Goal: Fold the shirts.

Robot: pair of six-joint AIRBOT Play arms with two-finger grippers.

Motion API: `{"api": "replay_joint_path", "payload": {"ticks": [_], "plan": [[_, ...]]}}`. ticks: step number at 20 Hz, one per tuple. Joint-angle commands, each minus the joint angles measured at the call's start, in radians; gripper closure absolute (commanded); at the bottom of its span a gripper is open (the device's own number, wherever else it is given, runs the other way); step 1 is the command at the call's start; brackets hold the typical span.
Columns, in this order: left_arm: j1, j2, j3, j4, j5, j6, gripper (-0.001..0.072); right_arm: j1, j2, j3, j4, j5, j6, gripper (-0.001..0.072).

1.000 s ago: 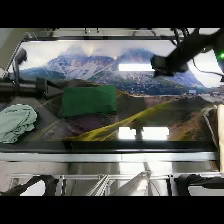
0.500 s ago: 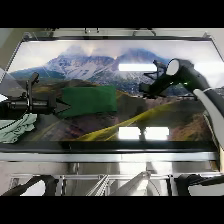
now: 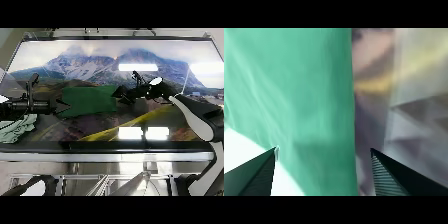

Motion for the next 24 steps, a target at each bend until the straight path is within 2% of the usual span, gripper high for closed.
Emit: {"api": "replay_joint_path", "payload": {"ticks": [1,7,8,9,10,11,14,18,24], "plan": [[0.001,0.001,0.0,0.0,-0.011,0.002,0.0687,0.018,-0.058,0.016,0.106,-0.023,-0.021,0.0129],[0.001,0.001,0.0,0.0,-0.011,0.002,0.0687,0.103,-0.113,0.121,0.106,-0.005,-0.009,0.0133],[0.001,0.001,0.0,0.0,-0.011,0.002,0.0687,0.12,-0.118,0.137,0.107,-0.005,-0.009,0.0152],[0.001,0.001,0.0,0.0,-0.012,0.002,0.0687,0.13,-0.118,0.146,0.114,-0.005,-0.01,0.0336],[0.001,0.001,0.0,0.0,-0.012,0.002,0.0687,0.135,-0.118,0.156,0.128,0.0,-0.01,0.0602],[0.0,0.001,0.0,0.0,-0.013,0.002,0.0687,0.136,-0.118,0.162,0.16,0.005,-0.021,0.0685],[0.001,0.001,0.0,0.0,-0.033,0.001,0.0687,0.117,-0.101,0.164,0.266,0.03,-0.071,0.0695],[0.0,0.001,0.0,0.0,-0.048,0.001,0.0687,0.038,-0.021,0.164,0.266,0.09,-0.069,0.0696],[0.0,0.001,0.0,-0.001,-0.062,0.001,0.0687,-0.257,0.281,0.163,0.247,0.217,-0.027,0.0697]]}}
